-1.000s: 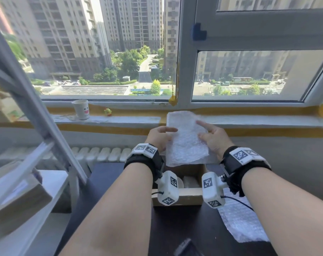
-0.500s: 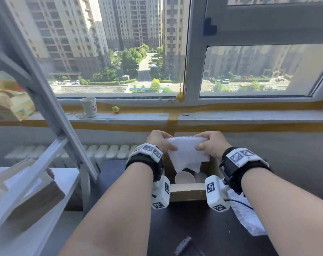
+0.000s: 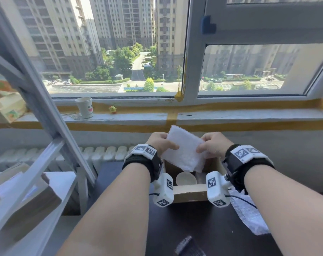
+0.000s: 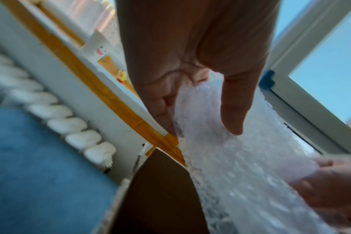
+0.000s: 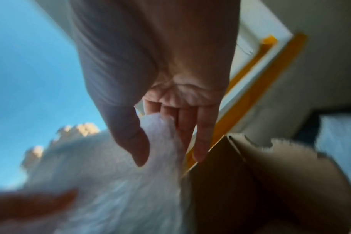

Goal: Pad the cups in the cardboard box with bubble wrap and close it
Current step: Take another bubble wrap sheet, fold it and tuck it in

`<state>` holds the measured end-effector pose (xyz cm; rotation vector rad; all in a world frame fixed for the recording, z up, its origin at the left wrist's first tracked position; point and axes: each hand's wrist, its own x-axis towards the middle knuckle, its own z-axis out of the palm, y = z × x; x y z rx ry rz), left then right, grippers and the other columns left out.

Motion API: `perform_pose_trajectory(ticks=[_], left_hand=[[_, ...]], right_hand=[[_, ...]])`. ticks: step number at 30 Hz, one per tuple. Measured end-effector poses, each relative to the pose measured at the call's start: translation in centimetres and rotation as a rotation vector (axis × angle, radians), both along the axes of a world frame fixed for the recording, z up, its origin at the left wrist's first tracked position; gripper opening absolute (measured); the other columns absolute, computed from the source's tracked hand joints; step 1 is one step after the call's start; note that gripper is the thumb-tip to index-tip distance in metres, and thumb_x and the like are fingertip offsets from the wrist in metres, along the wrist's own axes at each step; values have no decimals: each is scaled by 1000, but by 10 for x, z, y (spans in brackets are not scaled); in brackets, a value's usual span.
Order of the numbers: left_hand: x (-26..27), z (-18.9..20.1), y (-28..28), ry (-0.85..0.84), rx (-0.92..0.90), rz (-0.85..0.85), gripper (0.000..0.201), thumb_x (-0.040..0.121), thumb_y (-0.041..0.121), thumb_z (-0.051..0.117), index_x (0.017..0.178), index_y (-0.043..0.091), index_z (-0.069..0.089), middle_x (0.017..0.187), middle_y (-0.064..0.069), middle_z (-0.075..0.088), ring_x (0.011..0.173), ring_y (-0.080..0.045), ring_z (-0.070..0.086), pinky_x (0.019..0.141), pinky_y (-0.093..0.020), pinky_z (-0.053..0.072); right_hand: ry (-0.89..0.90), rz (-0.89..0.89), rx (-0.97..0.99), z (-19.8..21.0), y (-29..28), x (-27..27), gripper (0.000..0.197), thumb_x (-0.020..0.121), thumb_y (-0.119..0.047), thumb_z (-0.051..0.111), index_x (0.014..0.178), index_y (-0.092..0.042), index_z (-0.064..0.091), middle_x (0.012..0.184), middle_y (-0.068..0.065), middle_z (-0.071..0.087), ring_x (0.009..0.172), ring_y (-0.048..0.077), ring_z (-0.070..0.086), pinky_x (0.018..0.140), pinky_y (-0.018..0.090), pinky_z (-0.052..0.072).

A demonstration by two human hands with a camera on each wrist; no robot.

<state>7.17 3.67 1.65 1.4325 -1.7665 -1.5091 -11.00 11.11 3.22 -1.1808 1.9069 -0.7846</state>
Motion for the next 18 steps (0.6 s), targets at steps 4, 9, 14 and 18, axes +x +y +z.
perform_pose_trajectory(ticks=[4,9,14,18], left_hand=[[-3,6,3,-182,-63,-176,27,70,15,81,96,9,74,89,-6,70,85,-23,65,88,-42,55],[-5,6,-3,81,36,7,39,73,9,81,106,13,60,98,-4,66,91,-23,66,83,-40,57],[-8,8,2,280,296,-18,15,92,7,62,107,9,59,98,-12,66,84,-25,65,78,-40,56],[-8,11,2,427,284,-42,25,95,-3,51,117,8,56,100,-14,62,80,-25,64,69,-38,56]], right_hand=[[229,229,101,-4,1,14,31,72,-25,78,91,-4,67,89,11,67,86,26,65,77,36,50],[-170,12,-20,-4,-7,13,25,82,-11,72,107,-13,66,101,11,72,89,29,71,84,47,57],[-434,-79,-116,1,-8,10,29,88,-6,65,116,-6,60,96,10,69,83,25,68,74,41,56],[-460,-95,-70,1,-5,15,16,95,-10,54,109,-13,60,89,7,65,74,19,63,56,30,54]])
